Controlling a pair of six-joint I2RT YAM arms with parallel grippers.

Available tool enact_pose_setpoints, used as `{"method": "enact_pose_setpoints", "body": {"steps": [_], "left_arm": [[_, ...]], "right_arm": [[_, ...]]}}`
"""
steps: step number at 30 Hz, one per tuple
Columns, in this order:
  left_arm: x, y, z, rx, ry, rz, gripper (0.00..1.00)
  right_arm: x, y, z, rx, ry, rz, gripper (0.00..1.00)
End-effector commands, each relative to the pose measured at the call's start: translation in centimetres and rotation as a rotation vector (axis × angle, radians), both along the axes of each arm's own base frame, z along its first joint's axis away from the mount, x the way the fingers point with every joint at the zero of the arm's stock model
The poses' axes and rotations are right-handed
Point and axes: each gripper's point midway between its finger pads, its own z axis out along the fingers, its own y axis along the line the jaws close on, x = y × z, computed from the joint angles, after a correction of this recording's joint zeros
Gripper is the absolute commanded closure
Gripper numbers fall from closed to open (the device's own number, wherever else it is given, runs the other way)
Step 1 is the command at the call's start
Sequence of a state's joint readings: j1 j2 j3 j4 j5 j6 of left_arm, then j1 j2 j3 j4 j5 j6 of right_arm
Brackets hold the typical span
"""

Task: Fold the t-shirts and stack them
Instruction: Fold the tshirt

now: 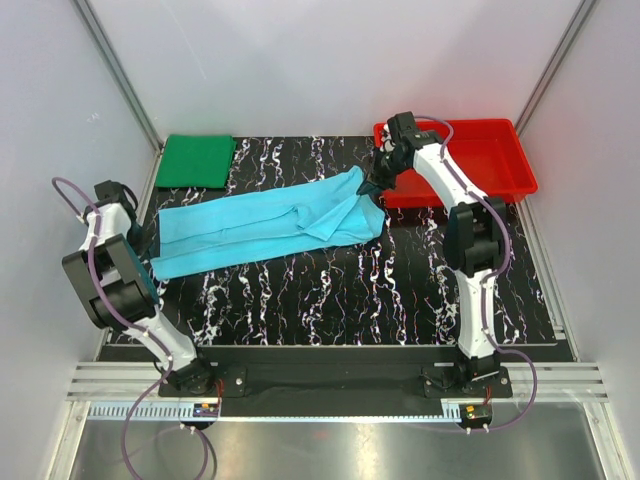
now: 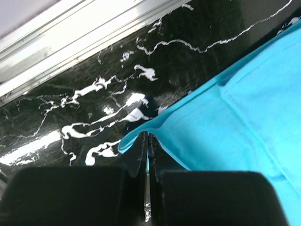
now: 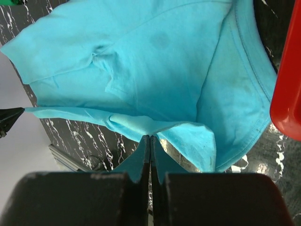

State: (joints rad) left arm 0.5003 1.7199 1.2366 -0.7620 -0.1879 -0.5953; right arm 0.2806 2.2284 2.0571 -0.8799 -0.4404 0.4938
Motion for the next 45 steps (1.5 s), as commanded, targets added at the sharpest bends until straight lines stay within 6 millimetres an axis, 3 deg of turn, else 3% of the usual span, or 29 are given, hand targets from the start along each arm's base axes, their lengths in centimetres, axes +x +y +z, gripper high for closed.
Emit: {"method": "enact_pose_setpoints", "body": {"steps": [1,15,33,45], "left_arm": [[1.7,1.5,1.4,0.047,-0.041,0.014,1.00],[4.7,1.8,0.6,0.016,-0.060,-0.002,1.00],[6.2,1.5,-0.3,-0.004,-0.047,-0.010,1.00],[6.9,2.0,-0.3,0.003,-0.054,-0.001,1.00]], "right_arm": [[0.9,0.6,1.2,0.034,-0.021,0.009,1.00],[3.5,0.7,1.0,0.041,-0.060,-0.029,1.00],[5.8,0.9,0.4,0.079,-0.066,-0.065,1.00],[7.1,2.2,1.6,0.173,-0.089,-0.088,1.00]]}}
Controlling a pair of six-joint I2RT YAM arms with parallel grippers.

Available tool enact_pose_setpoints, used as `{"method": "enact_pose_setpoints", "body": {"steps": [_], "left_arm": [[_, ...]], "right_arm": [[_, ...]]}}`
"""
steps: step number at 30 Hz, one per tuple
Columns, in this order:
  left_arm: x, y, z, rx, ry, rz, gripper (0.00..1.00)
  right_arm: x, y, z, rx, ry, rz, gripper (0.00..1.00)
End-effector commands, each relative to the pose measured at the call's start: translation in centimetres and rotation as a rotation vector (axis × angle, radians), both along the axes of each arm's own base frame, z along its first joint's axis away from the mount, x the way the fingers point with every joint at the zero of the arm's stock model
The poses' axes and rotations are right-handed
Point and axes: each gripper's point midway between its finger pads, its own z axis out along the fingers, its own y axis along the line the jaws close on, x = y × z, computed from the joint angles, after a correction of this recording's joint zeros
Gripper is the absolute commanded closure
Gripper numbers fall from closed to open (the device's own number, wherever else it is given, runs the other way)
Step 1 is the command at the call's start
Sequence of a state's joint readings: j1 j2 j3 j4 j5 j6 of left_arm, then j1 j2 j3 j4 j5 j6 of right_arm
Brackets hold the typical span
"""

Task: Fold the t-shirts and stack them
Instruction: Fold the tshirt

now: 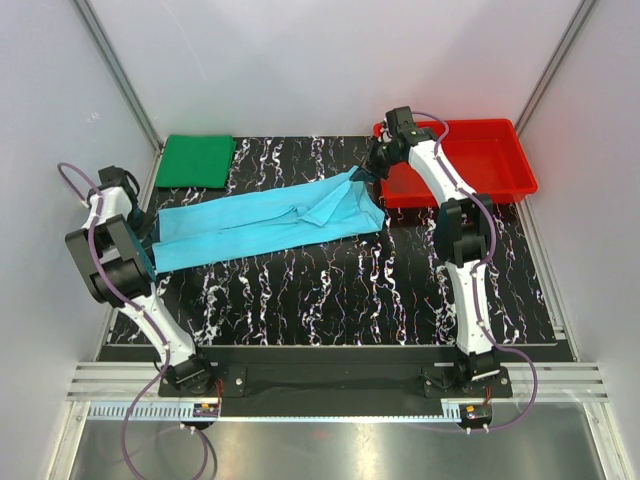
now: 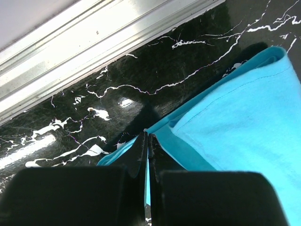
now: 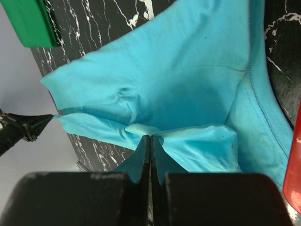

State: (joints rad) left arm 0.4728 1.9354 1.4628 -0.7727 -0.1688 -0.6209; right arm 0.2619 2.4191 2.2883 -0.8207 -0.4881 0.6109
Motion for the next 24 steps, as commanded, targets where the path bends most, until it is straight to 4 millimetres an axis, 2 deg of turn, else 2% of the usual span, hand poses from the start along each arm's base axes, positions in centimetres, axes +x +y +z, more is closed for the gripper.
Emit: {"method": "enact_pose_setpoints", "body": {"steps": [1,12,24], "left_arm": [[1.2,0.6,0.8,0.021,-0.033,0.011,1.00],[1.1,0.7,-0.2,0.017,-0.006,0.012,1.00],[1.5,1.1,-0.4,0.024,-0.004,0.015,1.00]], "right_arm": [[1.8,0.7,2.7,0.072,-0.075,-0.012,1.00],[2.5,1.7,1.2,0.127,-0.041,-0.013,1.00],[3.5,2.4,1.4,0.160,-0.052,-0.035,1.00]]}}
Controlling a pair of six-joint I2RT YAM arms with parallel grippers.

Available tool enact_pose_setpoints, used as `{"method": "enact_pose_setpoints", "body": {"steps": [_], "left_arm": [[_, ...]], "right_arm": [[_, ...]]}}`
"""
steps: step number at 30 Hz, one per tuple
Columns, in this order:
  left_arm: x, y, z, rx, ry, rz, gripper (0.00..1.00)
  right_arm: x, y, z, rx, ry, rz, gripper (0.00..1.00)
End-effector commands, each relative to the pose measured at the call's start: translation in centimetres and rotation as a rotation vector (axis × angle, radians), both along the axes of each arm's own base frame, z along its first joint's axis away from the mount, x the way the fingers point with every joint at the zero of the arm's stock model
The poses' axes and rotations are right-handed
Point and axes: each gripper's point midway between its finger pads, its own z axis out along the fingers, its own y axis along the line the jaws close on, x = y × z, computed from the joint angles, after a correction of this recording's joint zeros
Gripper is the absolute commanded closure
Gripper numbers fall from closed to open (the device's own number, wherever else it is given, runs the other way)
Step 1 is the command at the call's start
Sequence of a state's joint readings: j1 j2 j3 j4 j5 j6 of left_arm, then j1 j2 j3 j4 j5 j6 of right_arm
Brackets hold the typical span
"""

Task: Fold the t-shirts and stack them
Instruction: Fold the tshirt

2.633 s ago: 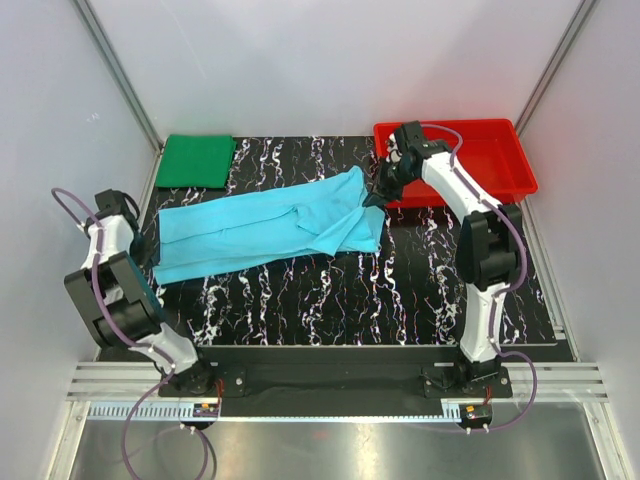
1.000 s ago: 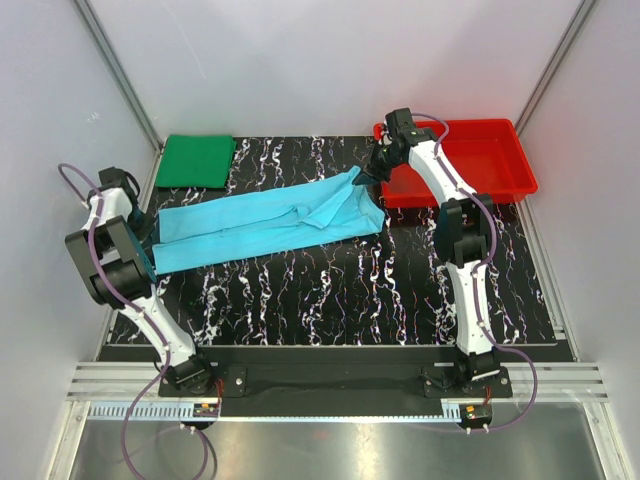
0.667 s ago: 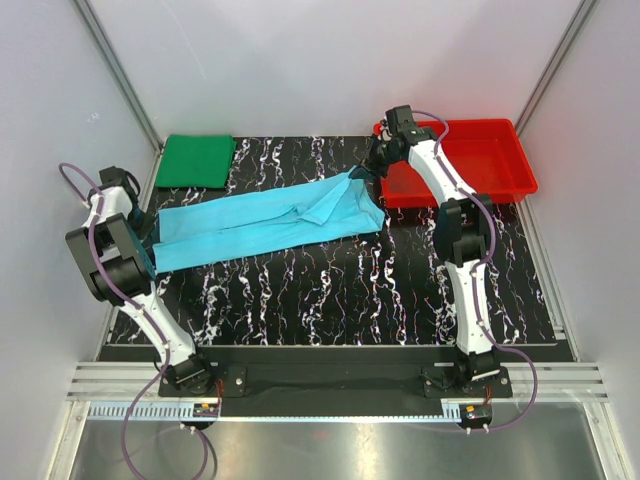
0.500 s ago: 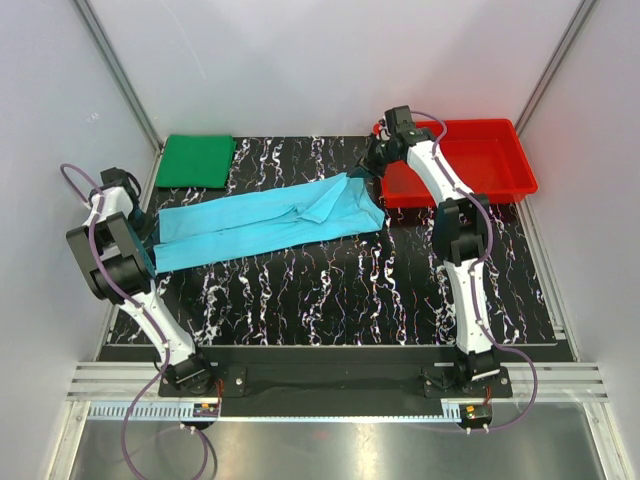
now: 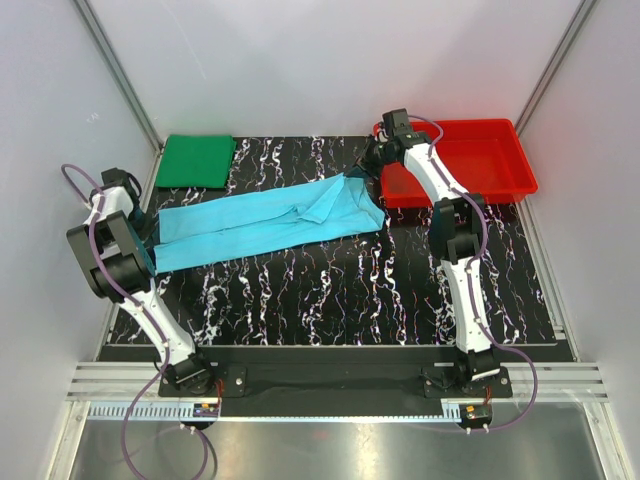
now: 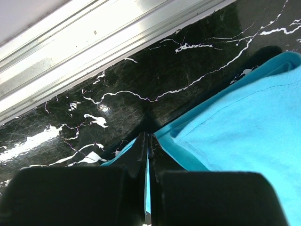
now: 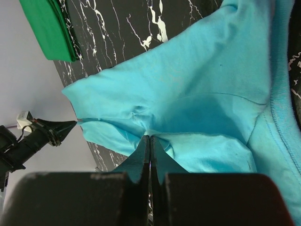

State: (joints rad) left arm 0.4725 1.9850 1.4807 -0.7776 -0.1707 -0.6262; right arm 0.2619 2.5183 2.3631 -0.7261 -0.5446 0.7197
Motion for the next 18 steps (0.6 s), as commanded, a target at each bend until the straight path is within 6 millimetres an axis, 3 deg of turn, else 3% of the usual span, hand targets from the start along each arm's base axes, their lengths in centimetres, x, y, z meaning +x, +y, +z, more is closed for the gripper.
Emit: {"method": "enact_pose_setpoints", "body": {"steps": [1,6,9,10,12,14,18], "left_arm": [[1.4,1.0,0.9,0.039,-0.033,0.009,1.00],[1.2,1.1,0.7,0.040,-0.022,0.013,0.93],[1.2,1.2,0.7,0.049,-0.025,0.012,0.73],[1.1,1.0,0.5,0.042,-0.026,0.003,0.61],[1.3,1.0,1.1,0.052,-0.053,-0.006,0.54],[0.7,0.8,1.3,0.055,-0.053,-0.006,0.41],[0.2,0.4,3.7,0.077,-0.094,-0.012,0.33]], "right_arm": [[1.2,0.6,2.5,0.057,-0.064,0.001,1.00],[1.4,1.1,2.7,0.071,-0.074,-0.002,1.00],[1.6,1.9,2.9,0.095,-0.078,-0.001,1.00],[1.6,2.1,2.8,0.100,-0.075,-0.002,1.00],[1.7,2.8,3.2,0.113,-0.081,0.002,1.00],[1.8,3.2,2.7,0.114,-0.072,0.003,1.00],[2.0,3.3,2.6,0.109,-0.079,-0.009,1.00]]}}
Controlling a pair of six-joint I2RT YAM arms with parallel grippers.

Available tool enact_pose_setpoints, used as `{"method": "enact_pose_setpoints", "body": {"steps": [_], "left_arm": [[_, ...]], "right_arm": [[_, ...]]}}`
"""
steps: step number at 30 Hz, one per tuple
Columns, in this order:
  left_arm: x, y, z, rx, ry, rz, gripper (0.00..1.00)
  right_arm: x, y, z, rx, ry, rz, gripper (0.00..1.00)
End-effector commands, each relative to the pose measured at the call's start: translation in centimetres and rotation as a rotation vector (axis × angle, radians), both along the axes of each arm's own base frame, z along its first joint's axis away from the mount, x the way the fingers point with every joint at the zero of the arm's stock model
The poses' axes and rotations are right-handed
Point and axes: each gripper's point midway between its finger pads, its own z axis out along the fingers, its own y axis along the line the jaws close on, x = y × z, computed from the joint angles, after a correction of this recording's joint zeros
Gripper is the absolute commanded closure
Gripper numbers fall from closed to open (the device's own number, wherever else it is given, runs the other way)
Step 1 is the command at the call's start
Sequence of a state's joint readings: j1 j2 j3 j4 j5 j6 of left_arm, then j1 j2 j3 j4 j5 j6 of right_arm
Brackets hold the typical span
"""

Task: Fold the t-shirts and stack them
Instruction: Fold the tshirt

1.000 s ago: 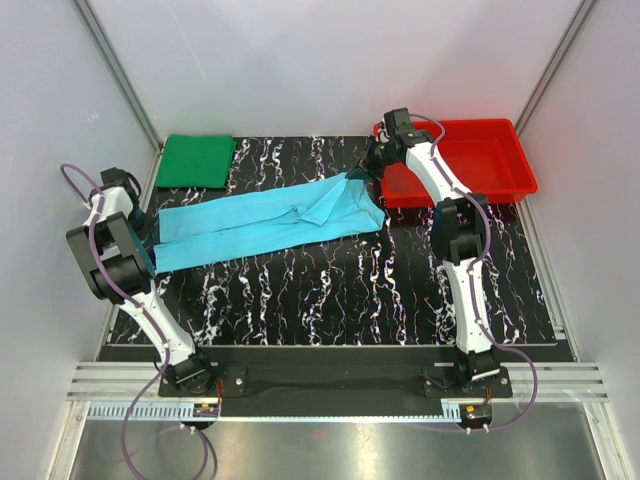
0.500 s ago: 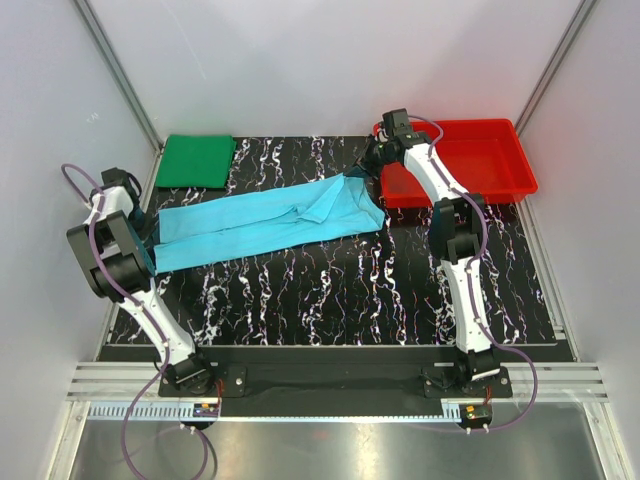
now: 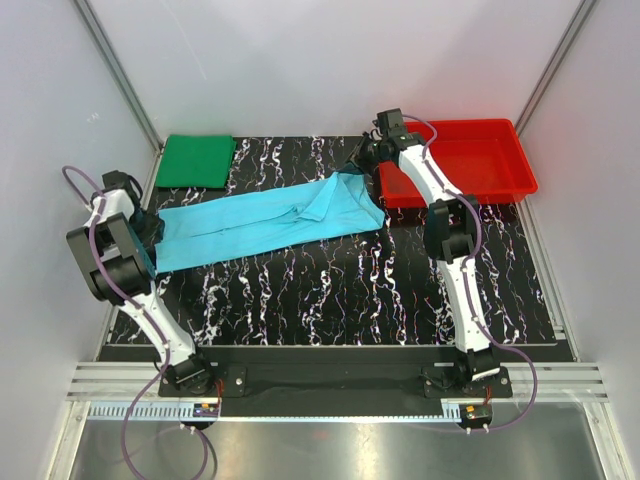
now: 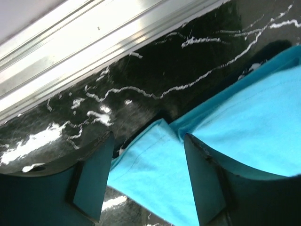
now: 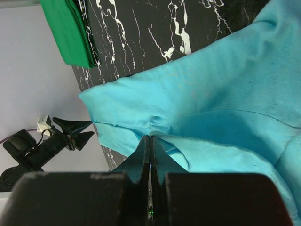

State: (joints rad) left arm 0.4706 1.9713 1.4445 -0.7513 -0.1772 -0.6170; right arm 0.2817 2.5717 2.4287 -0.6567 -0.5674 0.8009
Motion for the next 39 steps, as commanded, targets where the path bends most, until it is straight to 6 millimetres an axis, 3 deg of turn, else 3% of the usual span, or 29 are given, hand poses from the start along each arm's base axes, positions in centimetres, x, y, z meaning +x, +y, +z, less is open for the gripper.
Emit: {"method": "enact_pose_setpoints", "body": {"steps": [1,12,20,26,29,31,32,33,35,36,38,39], "left_arm": [[0.4,0.4,4.3,0.064,-0.102,-0.006,0.33],[0.5,-2.1,7.6,0.010,-0.210,-0.010,0.34],[1.2,-5.9,7.7,-0.053,-0.245,-0.100,0.38],[1.3,-9.2,6.6,-0.108,-0.248,-0.187,0.42],[1.0,-10.1,5.9,-0.127,-0.235,-0.216,0.44],[1.1,-10.4,5.9,-0.137,-0.242,-0.235,0.44],[1.2,-10.5,5.8,-0.142,-0.240,-0.244,0.45],[1.2,-10.6,5.8,-0.145,-0.239,-0.256,0.46],[1.3,-11.1,5.8,-0.156,-0.245,-0.275,0.46],[1.1,-11.4,5.5,-0.163,-0.240,-0.281,0.47],[1.1,-12.3,5.5,-0.181,-0.257,-0.306,0.50],[1.2,-12.6,5.3,-0.188,-0.267,-0.316,0.51]], "right_arm": [[0.7,1.0,2.0,0.036,-0.059,0.004,1.00],[1.7,0.8,0.8,0.014,-0.069,-0.033,1.00],[2.0,1.2,-1.2,0.040,-0.028,-0.047,1.00],[2.4,1.3,-2.0,0.043,-0.022,-0.062,1.00],[2.2,1.6,-1.9,0.063,-0.009,-0.050,0.86],[1.9,1.5,-1.3,0.066,-0.010,-0.027,0.70],[1.3,1.3,-1.2,0.053,0.007,-0.011,0.66],[1.5,0.8,0.2,0.019,-0.063,0.024,0.62],[0.4,-0.7,0.8,-0.068,-0.067,0.050,0.48],[0.1,-1.4,2.1,-0.114,-0.120,0.079,0.44],[-0.7,-1.7,2.5,-0.128,-0.131,0.096,0.42],[-2.1,-1.5,2.4,-0.107,-0.093,0.111,0.42]]}}
